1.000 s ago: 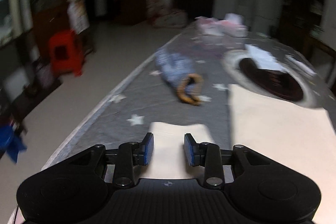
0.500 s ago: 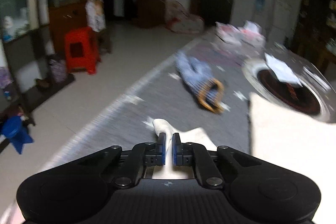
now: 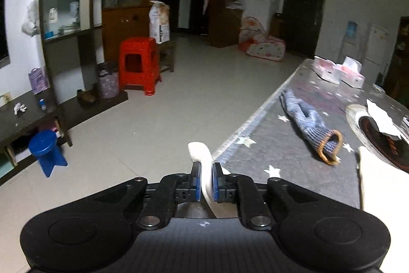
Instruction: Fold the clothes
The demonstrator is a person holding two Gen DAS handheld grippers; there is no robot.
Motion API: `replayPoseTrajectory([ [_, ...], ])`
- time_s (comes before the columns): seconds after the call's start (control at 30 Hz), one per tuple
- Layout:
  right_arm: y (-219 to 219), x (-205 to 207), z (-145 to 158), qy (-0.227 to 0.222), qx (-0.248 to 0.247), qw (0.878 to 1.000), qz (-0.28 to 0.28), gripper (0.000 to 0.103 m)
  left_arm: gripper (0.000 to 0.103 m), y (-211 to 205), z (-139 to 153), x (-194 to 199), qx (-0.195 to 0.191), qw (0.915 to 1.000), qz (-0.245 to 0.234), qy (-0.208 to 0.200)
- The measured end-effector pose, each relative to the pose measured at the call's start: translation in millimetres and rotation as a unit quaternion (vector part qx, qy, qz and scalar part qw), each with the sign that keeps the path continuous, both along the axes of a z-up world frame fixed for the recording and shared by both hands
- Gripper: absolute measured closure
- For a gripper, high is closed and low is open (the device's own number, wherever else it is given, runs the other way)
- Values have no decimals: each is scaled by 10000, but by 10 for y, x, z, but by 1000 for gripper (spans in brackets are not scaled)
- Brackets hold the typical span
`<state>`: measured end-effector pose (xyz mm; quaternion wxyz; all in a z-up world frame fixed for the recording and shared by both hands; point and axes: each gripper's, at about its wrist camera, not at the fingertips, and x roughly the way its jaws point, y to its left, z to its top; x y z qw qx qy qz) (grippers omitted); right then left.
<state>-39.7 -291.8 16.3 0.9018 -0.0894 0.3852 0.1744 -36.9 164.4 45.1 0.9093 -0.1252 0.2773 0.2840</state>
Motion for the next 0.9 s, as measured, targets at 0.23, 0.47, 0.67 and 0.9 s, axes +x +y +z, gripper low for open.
replayPoseTrajectory([
  [0.23,-4,7,-7,-16,-36,10000,-25,51,76,12,143,-22,94,9997,98,-213],
  [0.47,-3,6,-6,-19,-63,10000,-13,51,74,62,128,284,-359,9974,-604,184],
  [0.67,-21,13,-10,-12,-33,10000,-42,48,78,-71,-83,514,-134,9920,-897,877],
  [0.9,-44,28,-18,2,-4,10000,-58,45,82,-119,-246,721,490,9923,-678,915],
])
